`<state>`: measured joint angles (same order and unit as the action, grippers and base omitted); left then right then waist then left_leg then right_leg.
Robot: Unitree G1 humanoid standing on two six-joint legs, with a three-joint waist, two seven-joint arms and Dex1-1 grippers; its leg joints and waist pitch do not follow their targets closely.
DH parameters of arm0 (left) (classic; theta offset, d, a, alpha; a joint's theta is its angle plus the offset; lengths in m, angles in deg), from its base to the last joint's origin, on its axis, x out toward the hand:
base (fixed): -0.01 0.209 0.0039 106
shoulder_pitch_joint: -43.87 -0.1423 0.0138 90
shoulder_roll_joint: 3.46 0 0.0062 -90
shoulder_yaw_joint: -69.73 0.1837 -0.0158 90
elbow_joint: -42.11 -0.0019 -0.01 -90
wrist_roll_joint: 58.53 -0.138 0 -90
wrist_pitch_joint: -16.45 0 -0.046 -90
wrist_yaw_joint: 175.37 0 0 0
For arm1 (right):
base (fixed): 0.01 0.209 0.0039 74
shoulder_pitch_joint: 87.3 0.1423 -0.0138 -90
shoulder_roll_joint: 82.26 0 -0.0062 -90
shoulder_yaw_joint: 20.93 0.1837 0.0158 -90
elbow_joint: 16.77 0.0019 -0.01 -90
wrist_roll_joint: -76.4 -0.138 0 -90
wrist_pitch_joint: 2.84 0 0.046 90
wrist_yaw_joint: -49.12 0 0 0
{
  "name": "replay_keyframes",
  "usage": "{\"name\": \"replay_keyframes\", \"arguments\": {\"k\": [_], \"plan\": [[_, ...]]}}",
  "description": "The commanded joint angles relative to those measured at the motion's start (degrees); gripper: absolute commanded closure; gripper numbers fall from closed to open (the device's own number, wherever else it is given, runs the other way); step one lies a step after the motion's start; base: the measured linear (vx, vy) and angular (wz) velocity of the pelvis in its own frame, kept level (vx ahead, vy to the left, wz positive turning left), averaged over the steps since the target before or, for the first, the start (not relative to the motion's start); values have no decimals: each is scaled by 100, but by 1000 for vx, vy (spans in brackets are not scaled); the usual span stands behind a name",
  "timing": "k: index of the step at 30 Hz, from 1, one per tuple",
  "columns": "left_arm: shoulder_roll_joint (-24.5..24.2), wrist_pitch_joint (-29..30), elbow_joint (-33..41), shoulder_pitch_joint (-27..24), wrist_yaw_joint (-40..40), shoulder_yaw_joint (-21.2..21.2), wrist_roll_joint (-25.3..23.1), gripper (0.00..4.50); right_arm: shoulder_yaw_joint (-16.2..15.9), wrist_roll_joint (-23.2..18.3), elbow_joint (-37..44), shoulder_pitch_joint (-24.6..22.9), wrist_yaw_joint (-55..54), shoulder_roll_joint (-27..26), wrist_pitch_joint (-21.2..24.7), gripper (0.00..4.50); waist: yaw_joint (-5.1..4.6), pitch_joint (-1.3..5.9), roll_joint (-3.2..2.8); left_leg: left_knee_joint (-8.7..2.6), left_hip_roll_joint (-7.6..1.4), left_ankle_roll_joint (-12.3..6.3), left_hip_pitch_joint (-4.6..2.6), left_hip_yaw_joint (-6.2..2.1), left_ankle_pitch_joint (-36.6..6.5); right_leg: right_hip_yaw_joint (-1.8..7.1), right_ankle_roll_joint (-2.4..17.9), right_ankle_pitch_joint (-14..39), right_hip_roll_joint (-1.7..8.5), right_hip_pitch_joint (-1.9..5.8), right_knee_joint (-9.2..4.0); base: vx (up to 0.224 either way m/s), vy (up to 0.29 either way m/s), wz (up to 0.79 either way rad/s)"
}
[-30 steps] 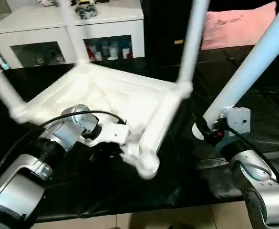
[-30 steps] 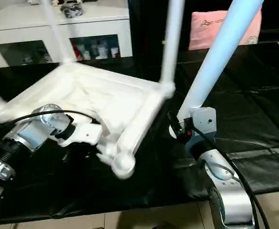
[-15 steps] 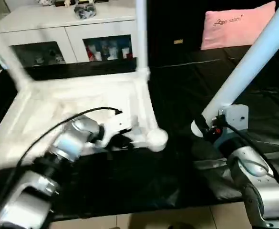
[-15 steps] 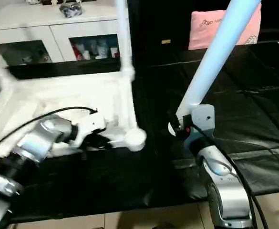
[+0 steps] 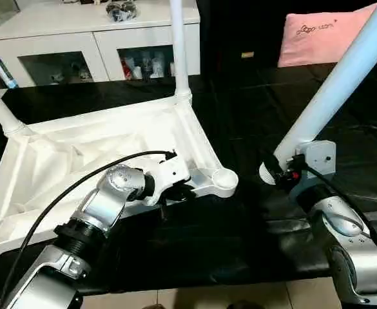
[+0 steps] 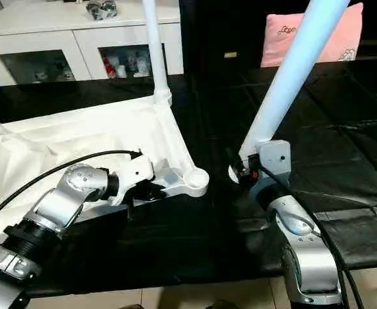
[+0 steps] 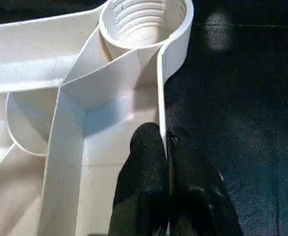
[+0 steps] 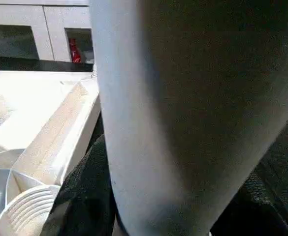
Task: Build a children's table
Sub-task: Rotate table base
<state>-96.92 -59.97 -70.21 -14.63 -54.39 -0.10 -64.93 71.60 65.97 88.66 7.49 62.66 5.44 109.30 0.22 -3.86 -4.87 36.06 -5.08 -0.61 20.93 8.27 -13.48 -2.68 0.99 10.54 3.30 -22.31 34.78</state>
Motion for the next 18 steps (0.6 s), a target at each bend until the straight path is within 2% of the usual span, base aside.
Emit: {"name": "replay_keyframes", "arguments": {"k": [1,5,8,14,18], "plan": [[-86,-2,2,-71,-35,-8,-32,394,9,-13,40,35,49,25,-58,258,31,385,160,-474,-724,-621,38,-295,-485,366,1509,850,687,320,-400,0,0,0],[-134,42,-24,-28,-51,0,-49,382,4,-12,34,38,72,49,-53,258,37,366,135,-483,-730,-557,25,-299,-652,365,1458,1195,685,306,-421,0,0,0],[-203,5,-91,25,-117,4,15,382,5,-9,33,66,82,65,-34,258,26,360,150,-493,-728,-498,21,-301,-758,371,1421,1316,681,300,-431,0,0,0],[-275,50,-95,130,-327,-24,108,382,8,-8,51,72,103,90,-8,258,42,377,150,-473,-724,-554,29,-293,-521,371,1478,996,691,309,-400,0,0,0],[-308,-86,-126,231,-407,31,78,382,-12,-1,77,67,99,85,16,258,34,374,141,-477,-728,-564,26,-298,-554,361,1492,991,683,309,-398,0,0,0]]}}
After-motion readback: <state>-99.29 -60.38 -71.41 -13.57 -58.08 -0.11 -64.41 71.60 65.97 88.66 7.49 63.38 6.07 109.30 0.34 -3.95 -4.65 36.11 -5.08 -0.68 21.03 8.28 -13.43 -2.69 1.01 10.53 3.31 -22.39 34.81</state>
